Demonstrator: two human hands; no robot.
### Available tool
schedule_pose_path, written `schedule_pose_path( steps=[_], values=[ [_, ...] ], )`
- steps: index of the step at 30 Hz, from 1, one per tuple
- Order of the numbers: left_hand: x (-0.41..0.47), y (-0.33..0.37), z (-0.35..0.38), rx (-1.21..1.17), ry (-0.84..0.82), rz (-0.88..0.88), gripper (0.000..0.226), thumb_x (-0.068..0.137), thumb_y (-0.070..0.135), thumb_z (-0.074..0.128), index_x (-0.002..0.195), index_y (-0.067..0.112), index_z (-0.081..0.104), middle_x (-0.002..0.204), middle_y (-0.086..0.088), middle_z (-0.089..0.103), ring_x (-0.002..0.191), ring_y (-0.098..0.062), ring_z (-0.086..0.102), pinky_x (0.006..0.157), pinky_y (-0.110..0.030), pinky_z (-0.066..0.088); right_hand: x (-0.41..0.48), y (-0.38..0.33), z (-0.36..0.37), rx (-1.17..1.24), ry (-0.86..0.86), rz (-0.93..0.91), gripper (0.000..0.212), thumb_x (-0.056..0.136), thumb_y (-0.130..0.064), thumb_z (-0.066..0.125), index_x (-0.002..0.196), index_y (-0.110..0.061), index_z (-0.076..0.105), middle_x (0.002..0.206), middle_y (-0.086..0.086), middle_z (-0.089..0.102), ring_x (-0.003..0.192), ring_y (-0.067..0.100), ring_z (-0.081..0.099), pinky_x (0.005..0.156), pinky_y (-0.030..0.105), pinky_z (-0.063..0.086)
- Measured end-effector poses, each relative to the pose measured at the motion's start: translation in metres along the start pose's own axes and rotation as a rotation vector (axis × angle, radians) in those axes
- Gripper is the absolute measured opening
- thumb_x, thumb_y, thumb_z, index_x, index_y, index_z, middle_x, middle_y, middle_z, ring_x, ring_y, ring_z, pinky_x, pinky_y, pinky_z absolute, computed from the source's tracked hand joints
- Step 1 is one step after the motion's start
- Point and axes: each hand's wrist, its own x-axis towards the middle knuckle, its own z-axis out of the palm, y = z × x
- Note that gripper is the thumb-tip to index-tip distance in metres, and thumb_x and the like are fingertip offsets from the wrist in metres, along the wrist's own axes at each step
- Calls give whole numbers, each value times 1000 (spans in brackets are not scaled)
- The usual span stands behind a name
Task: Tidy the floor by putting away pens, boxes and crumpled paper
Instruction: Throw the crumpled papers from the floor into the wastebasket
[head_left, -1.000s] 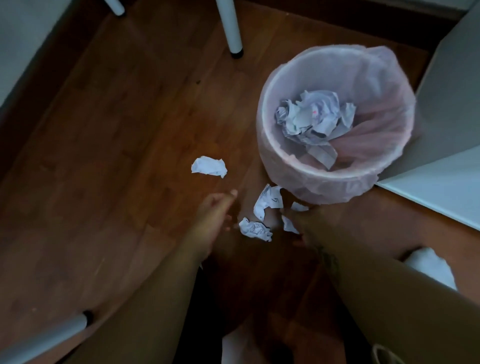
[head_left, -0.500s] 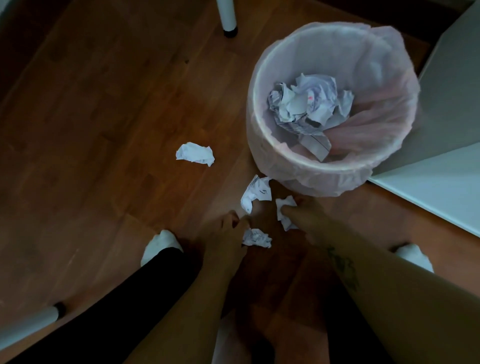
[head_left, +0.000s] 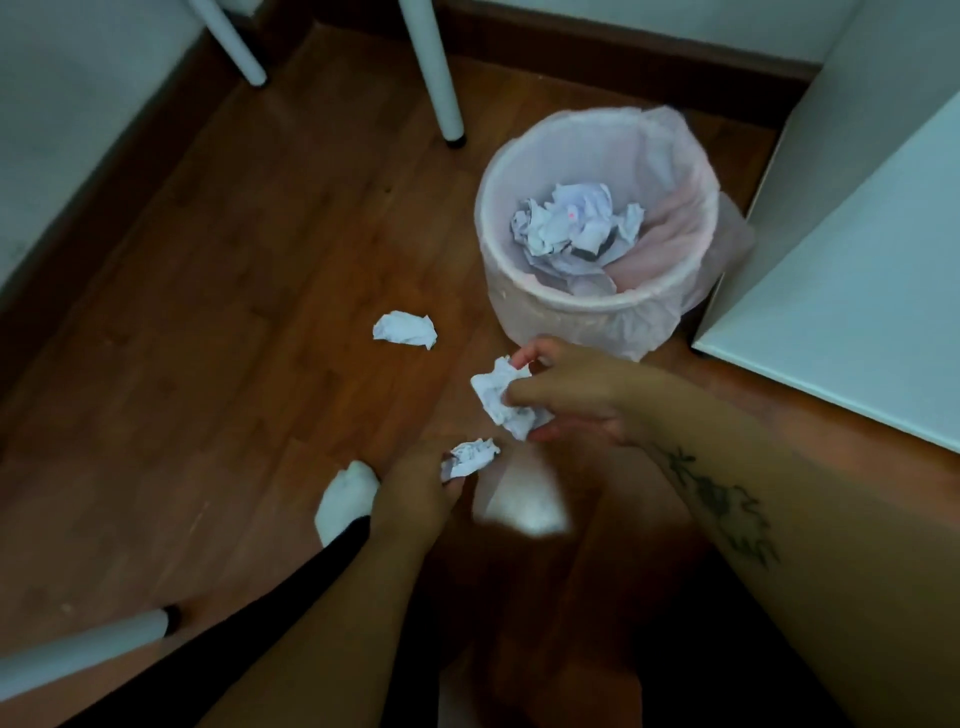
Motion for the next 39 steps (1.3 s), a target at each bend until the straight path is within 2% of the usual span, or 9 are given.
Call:
schedule_pose_path(
  steps=[6, 10, 14, 21, 26, 31, 35, 37, 39],
  values=[
    [3, 9, -58, -103, 136, -14, 25, 85, 24, 75, 106, 19, 63, 107, -1, 68, 95, -19, 64, 78, -29, 49, -39, -76, -17, 146, 137, -314, 39, 88, -13, 69, 123, -18, 51, 115, 10, 65, 95, 22, 71, 79, 38, 61],
    [15, 39, -102, -171, 291, 106, 22, 82, 25, 77, 97, 18, 63, 94, 5, 64, 82, -11, 60, 66, -25, 43, -37, -86, -41, -273, 615, -503, 54, 81, -27, 72, 129, -22, 49, 120, 5, 56, 102, 21, 61, 86, 36, 56],
    [38, 82, -137, -202, 354, 265, 22, 82, 30, 76, 96, 24, 61, 93, 7, 64, 78, -5, 60, 65, -32, 51, -17, -75, -57, -624, 664, -474, 72, 78, -39, 74, 140, -24, 41, 138, 12, 44, 121, 33, 48, 102, 46, 43],
    [88, 150, -174, -125, 393, 455, 25, 82, 33, 75, 100, 25, 59, 101, 6, 64, 90, -14, 62, 72, -39, 56, -15, -39, -40, -964, 1051, -947, 28, 89, -32, 56, 101, -9, 67, 100, 11, 65, 94, 29, 59, 86, 42, 46],
    [111, 158, -174, -82, 366, 498, 44, 80, 47, 74, 114, 22, 61, 108, 4, 62, 97, -14, 58, 79, -37, 54, 3, -12, -8, -1120, 753, -1270, 16, 86, -20, 59, 73, -10, 59, 70, 8, 55, 64, 27, 51, 60, 38, 41],
    [135, 118, -166, -138, 376, 316, 46, 92, 55, 55, 127, 25, 58, 121, 3, 61, 111, -13, 57, 89, -36, 52, 44, 43, -8, -1349, 307, -685, 24, 70, -30, 70, 90, -20, 63, 86, 3, 65, 71, 23, 68, 52, 31, 51],
    [163, 60, -153, -33, 334, 200, 45, 93, 42, 57, 132, 21, 54, 124, -2, 59, 116, -19, 55, 92, -40, 50, 72, 60, -12, -1435, 135, -388, 58, 77, -33, 68, 131, -24, 51, 132, 12, 53, 117, 33, 57, 82, 41, 53],
    [176, 28, -140, 62, 255, 140, 47, 92, 37, 59, 135, 19, 53, 129, -8, 57, 121, -26, 52, 95, -44, 48, 83, 56, -6, -1399, 91, -452, 61, 86, -33, 58, 144, -27, 38, 147, 8, 38, 130, 33, 44, 97, 41, 44],
    [187, 1, -125, 184, 146, 76, 55, 87, 42, 56, 136, 19, 51, 132, -10, 53, 123, -32, 49, 96, -45, 46, 94, 46, 8, -1303, 84, -546, 55, 85, -30, 57, 139, -28, 44, 140, 3, 42, 125, 27, 46, 92, 37, 45]
  ],
)
